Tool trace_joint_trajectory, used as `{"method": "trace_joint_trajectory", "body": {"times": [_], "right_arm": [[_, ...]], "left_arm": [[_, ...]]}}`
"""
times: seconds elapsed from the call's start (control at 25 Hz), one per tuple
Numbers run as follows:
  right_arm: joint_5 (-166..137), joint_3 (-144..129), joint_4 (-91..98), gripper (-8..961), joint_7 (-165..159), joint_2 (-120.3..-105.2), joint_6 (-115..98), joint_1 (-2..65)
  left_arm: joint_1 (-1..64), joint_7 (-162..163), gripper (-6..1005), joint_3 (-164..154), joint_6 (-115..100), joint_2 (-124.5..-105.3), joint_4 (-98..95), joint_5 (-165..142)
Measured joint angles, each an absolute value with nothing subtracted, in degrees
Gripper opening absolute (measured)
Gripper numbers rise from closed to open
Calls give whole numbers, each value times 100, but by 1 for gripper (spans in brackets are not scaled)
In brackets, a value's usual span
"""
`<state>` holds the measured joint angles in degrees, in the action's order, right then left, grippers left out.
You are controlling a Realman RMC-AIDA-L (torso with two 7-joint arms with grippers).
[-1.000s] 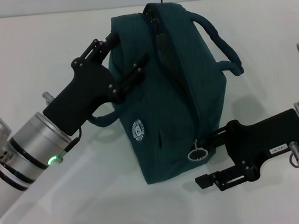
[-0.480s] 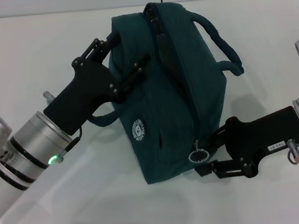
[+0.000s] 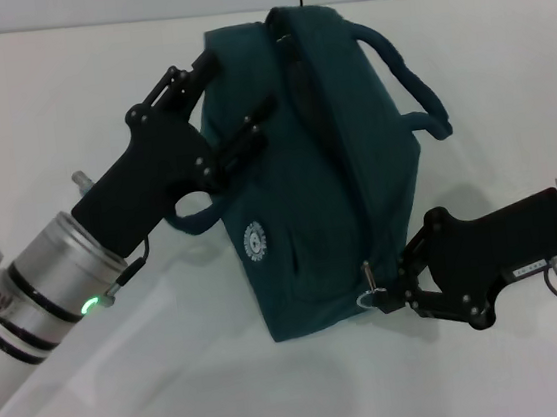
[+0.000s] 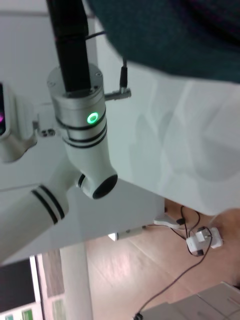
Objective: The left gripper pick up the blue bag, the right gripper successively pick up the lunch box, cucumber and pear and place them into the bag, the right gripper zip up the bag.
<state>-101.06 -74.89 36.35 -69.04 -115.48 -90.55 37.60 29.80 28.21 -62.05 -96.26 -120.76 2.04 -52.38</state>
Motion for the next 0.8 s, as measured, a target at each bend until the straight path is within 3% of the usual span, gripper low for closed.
{"method": "trace_joint_trajectory", "body": {"times": [0.8], "right_arm": [[-10396,-7447,4793,32,-6252,-11486,-9061,3817]], "left_arm": [[1900,1699,737,-6235,-10548,-12076,568,-5654]]}}
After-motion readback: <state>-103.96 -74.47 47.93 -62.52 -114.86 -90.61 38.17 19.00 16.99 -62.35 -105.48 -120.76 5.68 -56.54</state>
